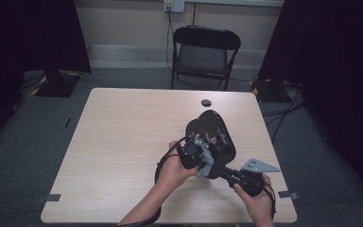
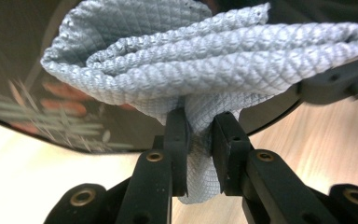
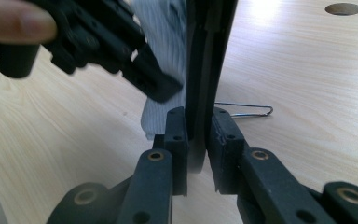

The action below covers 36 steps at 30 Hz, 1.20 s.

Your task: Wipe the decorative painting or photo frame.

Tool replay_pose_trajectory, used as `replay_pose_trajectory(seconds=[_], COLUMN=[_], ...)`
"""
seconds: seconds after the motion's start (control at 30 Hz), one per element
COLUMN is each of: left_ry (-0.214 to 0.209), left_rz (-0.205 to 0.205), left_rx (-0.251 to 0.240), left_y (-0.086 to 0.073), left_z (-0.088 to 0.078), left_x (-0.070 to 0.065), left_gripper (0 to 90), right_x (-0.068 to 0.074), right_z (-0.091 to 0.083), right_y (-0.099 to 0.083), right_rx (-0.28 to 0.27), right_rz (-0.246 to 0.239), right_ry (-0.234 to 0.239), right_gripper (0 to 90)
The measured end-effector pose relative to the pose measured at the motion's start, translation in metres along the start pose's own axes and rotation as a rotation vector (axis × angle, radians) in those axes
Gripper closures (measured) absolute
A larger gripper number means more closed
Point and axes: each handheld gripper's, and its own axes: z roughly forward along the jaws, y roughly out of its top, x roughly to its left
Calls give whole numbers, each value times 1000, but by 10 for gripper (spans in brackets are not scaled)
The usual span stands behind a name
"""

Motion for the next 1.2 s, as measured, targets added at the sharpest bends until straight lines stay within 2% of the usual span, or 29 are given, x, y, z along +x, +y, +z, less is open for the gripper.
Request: replay_pose_trajectory(seconds=[0.07,0.2,0.4,0.57,0.77,0.97,1.2], left_ry=[2,3,-4,-19,-10,-1,7], left_rz=[0,-27,-37,-24,0,31,69], left_rx=[23,21,13,37,10,-50,-111], left_y=[-5,-15,-18,-14,1,24,49], left_z=[6,16,17,10,-16,-52,-77], left_x=[1,2,3,1,-2,-10,-22], left_gripper=[770,766,767,767,763,763,758], right_x=[0,0,0,0,0,0,1], right_z=[0,0,0,0,0,0,1], right_y=[0,0,0,0,0,0,0], right_rx=[1,1,-1,-2,-3,-4,-4], right_rz=[-1,-4,-5,-11,-8,-8,-9], right_ry=[1,-2,-2,-2,-2,-3,-4], right_gripper=[792,792,792,789,790,790,789])
